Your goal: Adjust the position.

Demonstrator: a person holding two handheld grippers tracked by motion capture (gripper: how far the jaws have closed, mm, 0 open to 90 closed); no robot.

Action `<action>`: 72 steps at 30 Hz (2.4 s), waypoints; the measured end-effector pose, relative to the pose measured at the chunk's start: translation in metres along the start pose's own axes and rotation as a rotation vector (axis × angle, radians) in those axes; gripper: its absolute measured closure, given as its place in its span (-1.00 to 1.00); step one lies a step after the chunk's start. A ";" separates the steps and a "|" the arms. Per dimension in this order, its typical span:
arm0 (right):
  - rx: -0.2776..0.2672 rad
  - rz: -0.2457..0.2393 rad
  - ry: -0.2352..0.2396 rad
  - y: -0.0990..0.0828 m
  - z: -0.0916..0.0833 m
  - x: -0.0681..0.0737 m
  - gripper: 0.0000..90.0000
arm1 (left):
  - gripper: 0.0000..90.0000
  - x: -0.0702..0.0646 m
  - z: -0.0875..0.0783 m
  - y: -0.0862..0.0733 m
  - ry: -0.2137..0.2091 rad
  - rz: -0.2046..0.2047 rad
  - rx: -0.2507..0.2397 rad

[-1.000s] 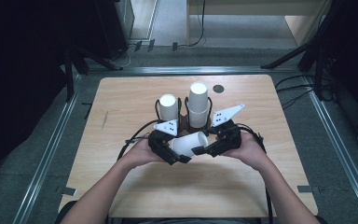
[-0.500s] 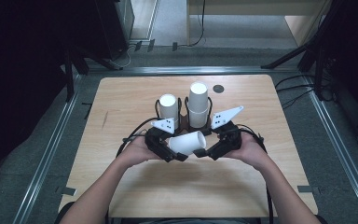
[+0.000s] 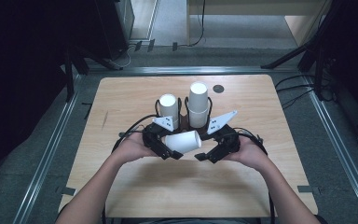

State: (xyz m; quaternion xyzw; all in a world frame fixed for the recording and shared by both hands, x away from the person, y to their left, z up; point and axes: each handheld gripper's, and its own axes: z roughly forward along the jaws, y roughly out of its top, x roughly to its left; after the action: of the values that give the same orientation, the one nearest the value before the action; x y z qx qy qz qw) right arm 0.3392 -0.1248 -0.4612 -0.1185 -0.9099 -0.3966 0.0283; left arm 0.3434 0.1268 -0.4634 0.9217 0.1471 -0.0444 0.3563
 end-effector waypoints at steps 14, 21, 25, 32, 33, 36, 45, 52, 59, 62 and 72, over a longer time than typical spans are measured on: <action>0.018 -0.022 -0.035 -0.001 0.007 -0.001 -0.52 | -0.46 0.002 0.005 0.006 0.027 0.046 0.114; 0.031 -0.033 -0.022 0.001 0.014 0.000 -0.52 | -0.46 0.001 0.019 0.005 0.010 0.058 0.168; 0.041 -0.043 -0.017 0.002 0.019 0.002 -0.51 | -0.46 0.001 0.027 0.005 -0.019 0.074 0.192; 0.078 -0.063 0.008 0.004 0.029 0.004 -0.42 | -0.47 -0.002 0.035 0.006 -0.029 0.090 0.211; 0.083 -0.064 0.014 0.004 0.030 0.004 -0.39 | -0.47 -0.002 0.035 0.006 -0.031 0.088 0.210; 0.107 -0.047 0.034 0.005 0.033 0.005 -0.32 | -0.48 -0.003 0.036 0.006 -0.026 0.096 0.214; 0.089 -0.064 0.041 0.009 0.026 0.007 -0.28 | -0.74 -0.009 0.031 0.003 0.005 0.097 0.142; 0.051 -0.076 0.043 0.008 0.017 0.006 -0.29 | -0.79 -0.006 0.022 0.002 0.024 0.069 0.073; 0.000 -0.062 0.059 0.008 0.008 0.003 -0.29 | -0.83 -0.007 0.012 0.003 0.020 0.038 -0.036; -0.020 -0.058 0.056 0.007 0.005 0.003 -0.29 | -0.83 -0.007 0.010 0.001 0.009 0.016 -0.073; -0.088 -0.048 0.084 0.009 -0.001 0.003 -0.29 | -0.83 -0.008 0.007 0.002 -0.042 -0.014 -0.168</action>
State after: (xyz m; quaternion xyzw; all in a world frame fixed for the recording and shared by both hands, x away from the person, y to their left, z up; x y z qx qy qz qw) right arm 0.3382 -0.1188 -0.4531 -0.0810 -0.8922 -0.4412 0.0518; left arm 0.3361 0.1186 -0.4661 0.8864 0.1492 -0.0537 0.4349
